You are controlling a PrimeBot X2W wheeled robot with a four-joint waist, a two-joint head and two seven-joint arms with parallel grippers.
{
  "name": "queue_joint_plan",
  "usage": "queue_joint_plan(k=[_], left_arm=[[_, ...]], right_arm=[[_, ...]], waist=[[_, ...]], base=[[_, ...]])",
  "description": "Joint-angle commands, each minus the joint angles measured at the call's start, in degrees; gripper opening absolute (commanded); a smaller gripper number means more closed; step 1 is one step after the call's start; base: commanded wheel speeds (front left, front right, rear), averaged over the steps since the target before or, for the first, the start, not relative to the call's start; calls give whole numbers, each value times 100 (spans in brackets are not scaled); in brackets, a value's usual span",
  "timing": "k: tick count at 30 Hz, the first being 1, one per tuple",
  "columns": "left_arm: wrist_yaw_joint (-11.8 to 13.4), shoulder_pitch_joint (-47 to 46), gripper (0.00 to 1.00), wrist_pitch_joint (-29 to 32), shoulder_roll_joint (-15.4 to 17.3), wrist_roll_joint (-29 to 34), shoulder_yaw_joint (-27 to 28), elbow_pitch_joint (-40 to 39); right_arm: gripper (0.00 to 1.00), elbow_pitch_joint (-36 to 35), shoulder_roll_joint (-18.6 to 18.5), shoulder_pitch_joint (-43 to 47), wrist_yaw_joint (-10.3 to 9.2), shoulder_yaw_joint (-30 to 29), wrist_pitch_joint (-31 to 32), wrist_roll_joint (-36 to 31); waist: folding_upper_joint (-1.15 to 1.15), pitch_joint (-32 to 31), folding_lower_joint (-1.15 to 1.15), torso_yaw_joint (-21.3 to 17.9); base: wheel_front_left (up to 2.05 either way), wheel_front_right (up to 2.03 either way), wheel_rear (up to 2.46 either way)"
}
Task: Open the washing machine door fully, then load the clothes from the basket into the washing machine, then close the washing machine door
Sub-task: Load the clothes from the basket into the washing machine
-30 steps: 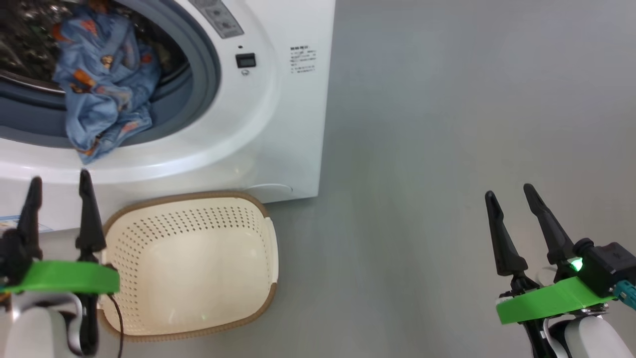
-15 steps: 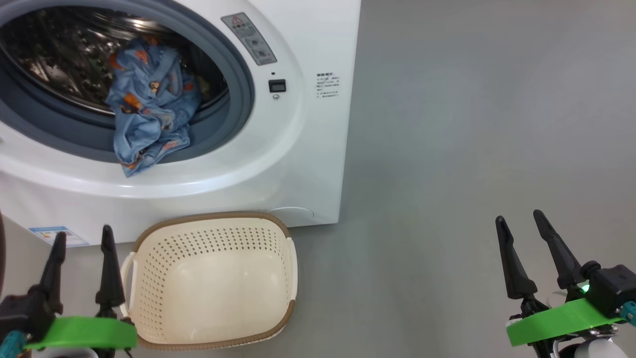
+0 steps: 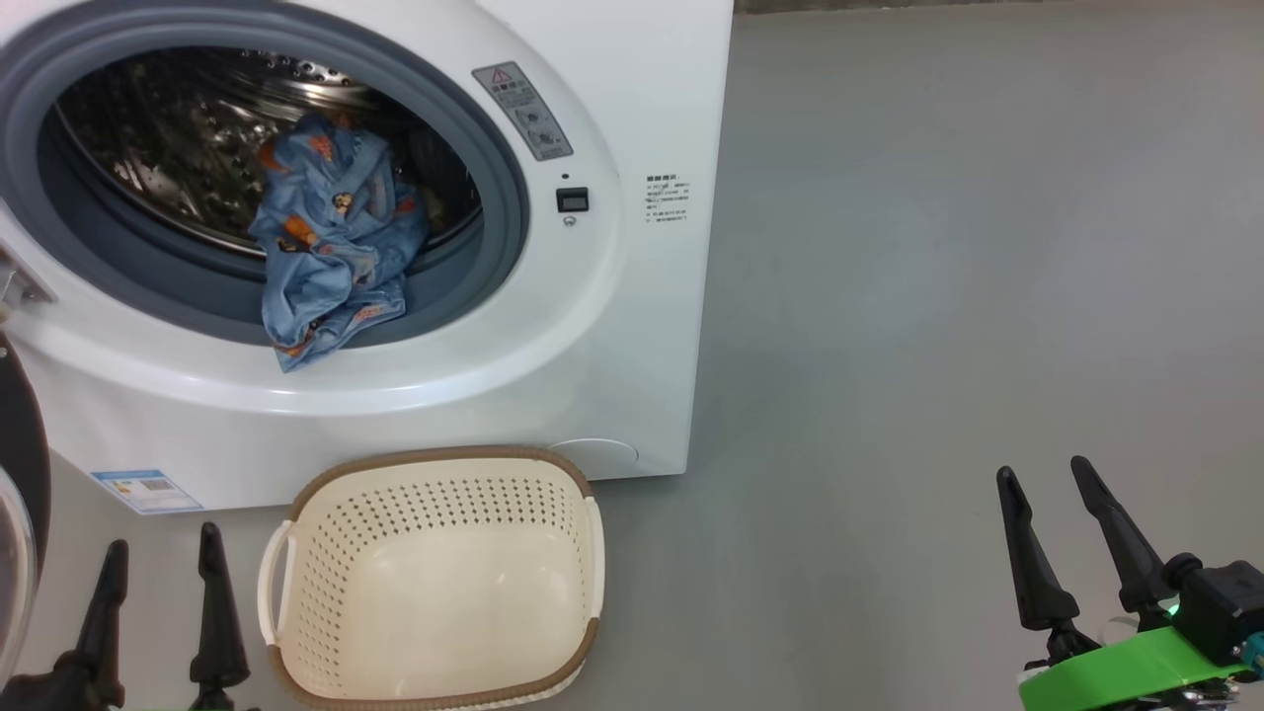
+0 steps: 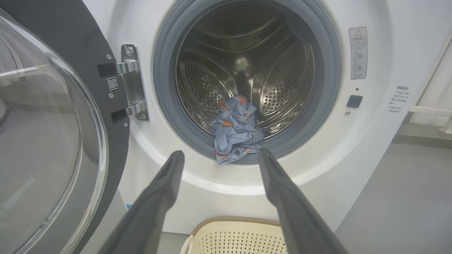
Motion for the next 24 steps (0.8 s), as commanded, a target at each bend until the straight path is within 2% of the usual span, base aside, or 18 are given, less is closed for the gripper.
queue_joint_plan(k=[1, 24], left_arm=[[4, -4, 100, -36, 49, 43, 184, -210], [3, -5, 100, -36, 44, 62, 193, -309]], right_arm=[[100, -147, -115, 13, 25, 87, -46, 79], [100, -213, -66, -63, 25, 82, -46, 69]], waist=[[0, -13, 0, 5], [0, 197, 0, -57]], base=[[0, 0, 0], [0, 0, 0]])
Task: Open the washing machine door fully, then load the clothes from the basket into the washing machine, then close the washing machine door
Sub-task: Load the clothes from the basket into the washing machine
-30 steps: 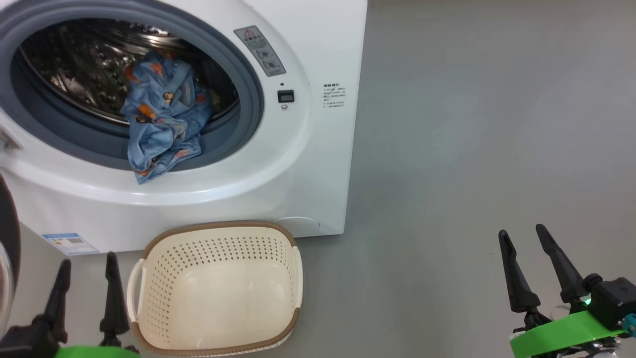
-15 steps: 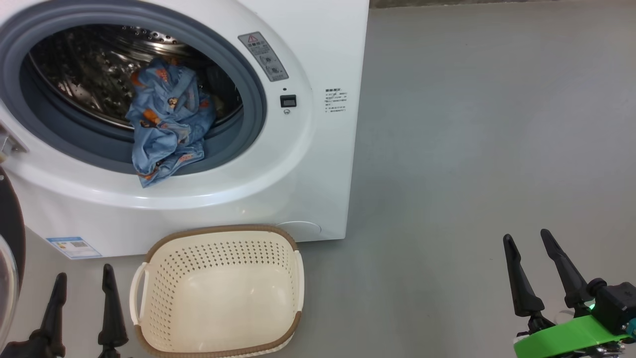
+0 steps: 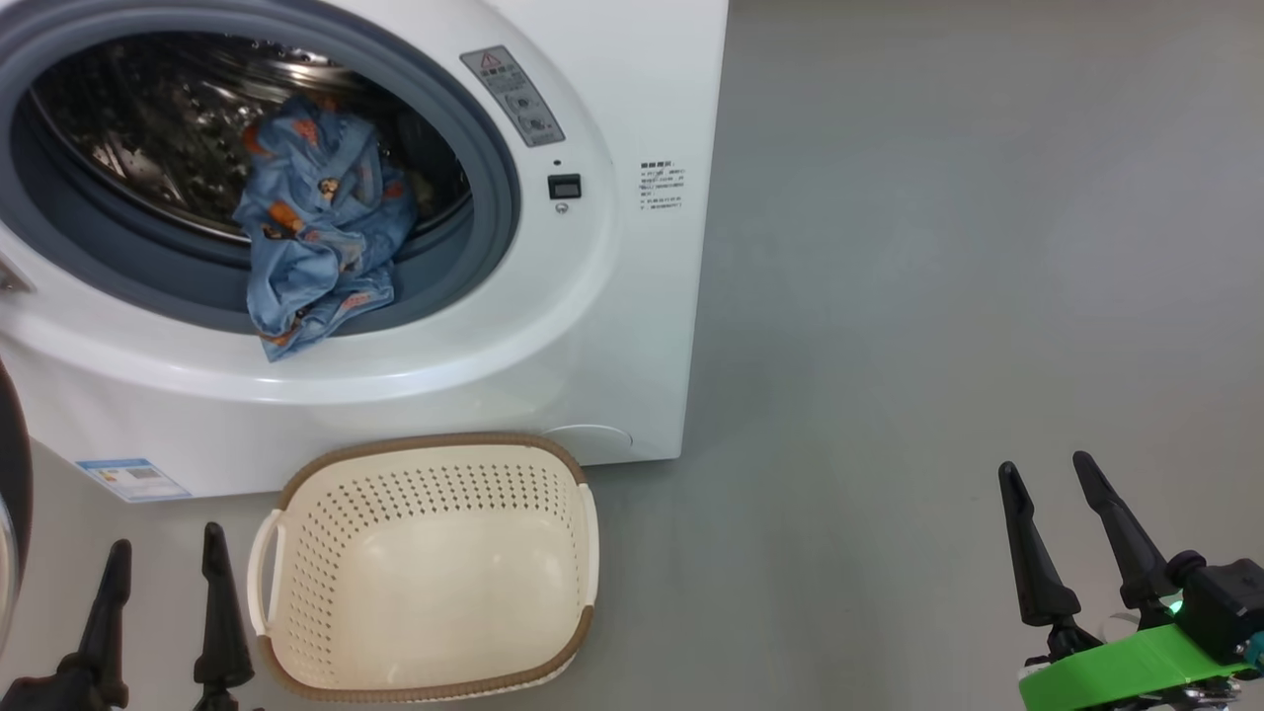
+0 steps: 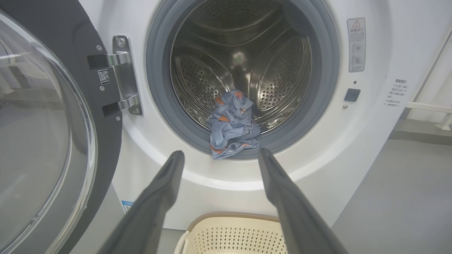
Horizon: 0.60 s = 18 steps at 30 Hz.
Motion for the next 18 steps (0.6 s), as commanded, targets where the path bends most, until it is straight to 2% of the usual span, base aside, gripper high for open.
queue_joint_plan(k=[1, 9, 18], left_arm=[[3, -117, 100, -36, 152, 7, 164, -136], [3, -553, 100, -36, 398, -94, -19, 236], [3, -1594, 100, -36, 941, -205, -370, 1152]], right_arm=[[100, -171, -89, -72, 25, 121, -46, 66], [100, -208, -21, -235, 25, 168, -46, 35], [100, -210, 132, -592, 25, 311, -46, -9]], waist=[[0, 79, 0, -15], [0, 436, 0, -66], [0, 1028, 0, -229]], base=[[0, 0, 0], [0, 0, 0], [0, 0, 0]])
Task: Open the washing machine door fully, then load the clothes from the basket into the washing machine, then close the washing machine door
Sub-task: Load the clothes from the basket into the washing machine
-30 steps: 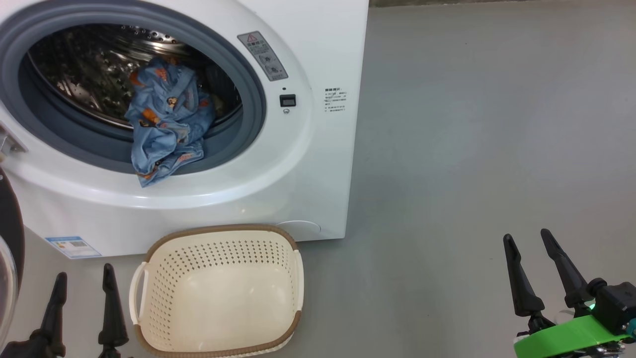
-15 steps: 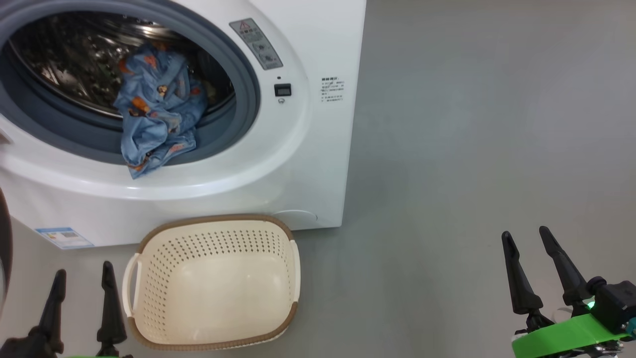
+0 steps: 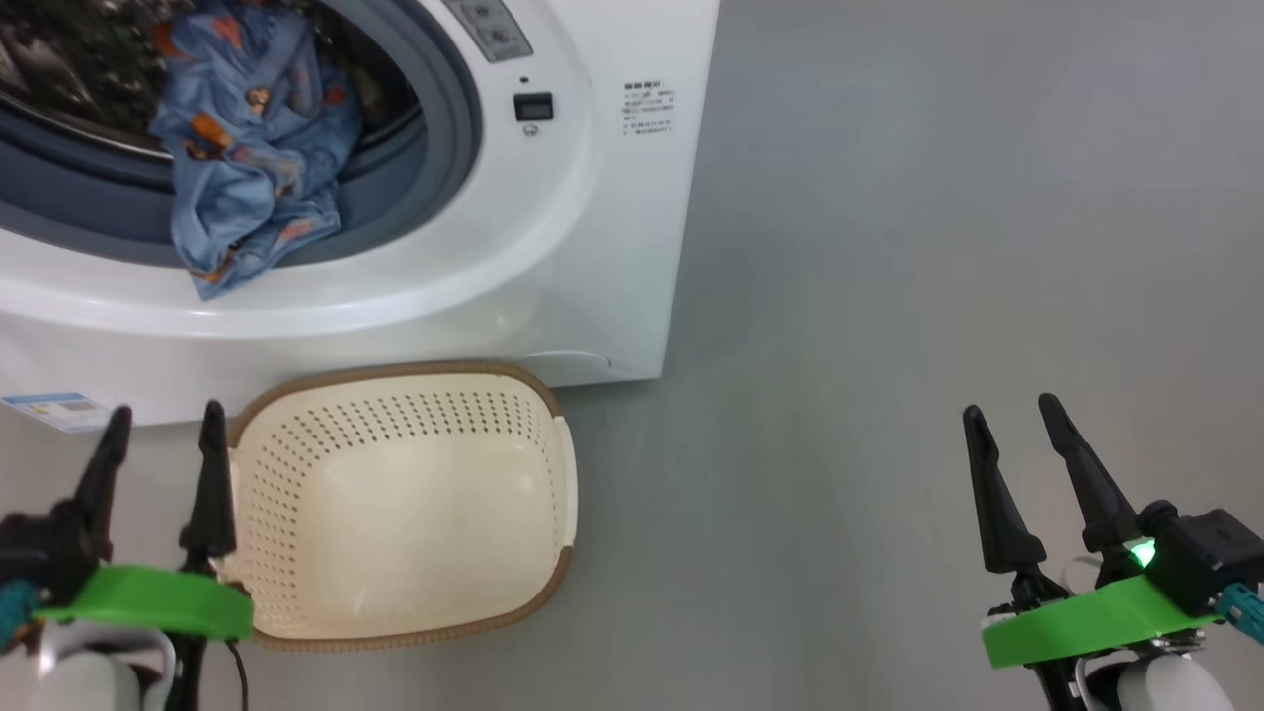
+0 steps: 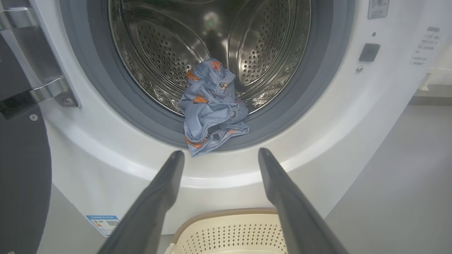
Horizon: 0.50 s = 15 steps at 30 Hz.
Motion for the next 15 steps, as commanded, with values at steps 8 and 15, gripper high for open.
queue_joint_plan(k=[8, 15], left_arm=[[3, -1288, 100, -36, 743, -11, -247, 786], [3, -2363, 100, -36, 1213, 12, -820, 1578]], right_arm=[[100, -150, 62, -424, 25, 207, -46, -17], [100, -181, 159, -680, 25, 287, -46, -40]], waist=[[0, 693, -1, -316], [0, 1103, -1, -492]], base=[[0, 0, 0], [0, 0, 0]])
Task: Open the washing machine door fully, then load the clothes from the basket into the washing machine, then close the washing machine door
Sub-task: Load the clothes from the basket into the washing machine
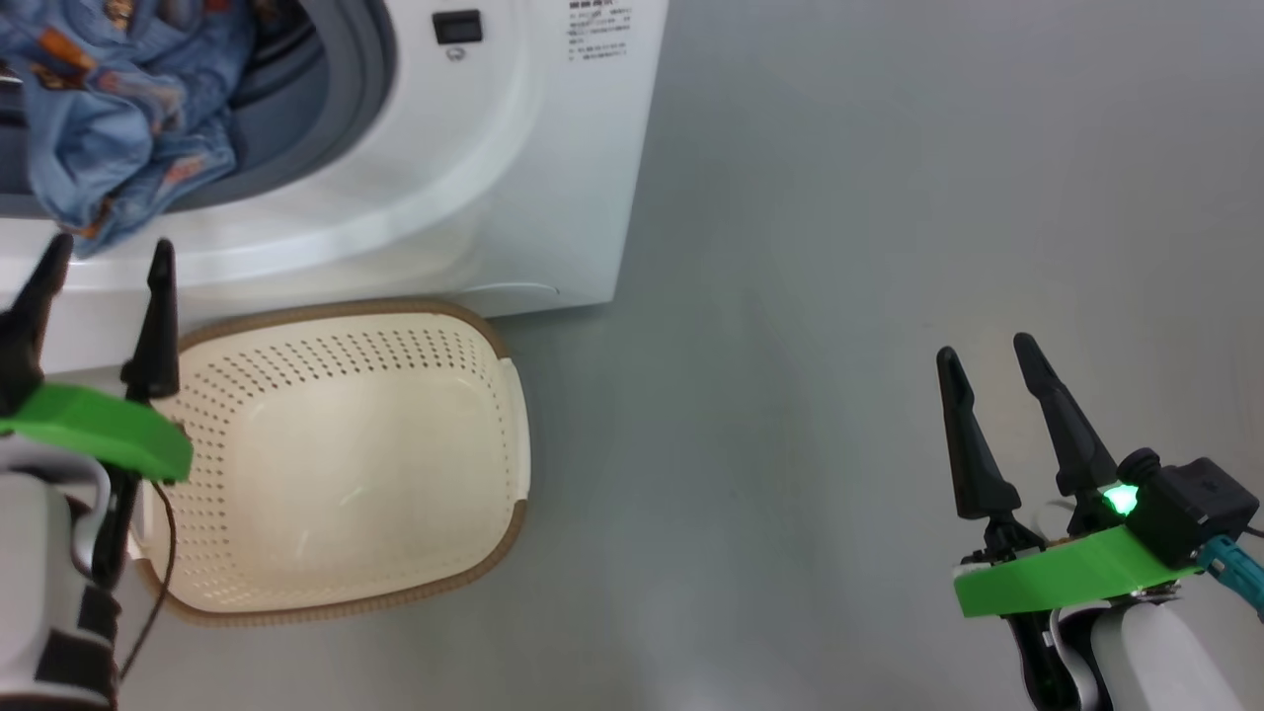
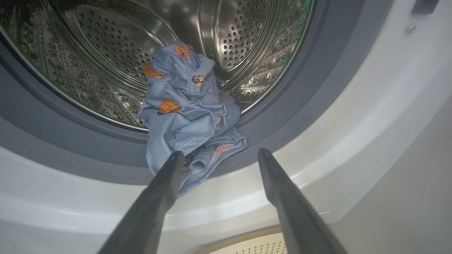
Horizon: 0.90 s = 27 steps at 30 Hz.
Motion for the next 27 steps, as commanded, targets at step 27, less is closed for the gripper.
queue_joint_plan(k=[27], left_arm=[[3, -2740, 100, 502, 824, -214, -1859, 2627]], right_arm=[[100, -146, 30, -336, 25, 164, -46, -37]], waist=[[0, 499, -1, -162]], base=[[0, 0, 0]])
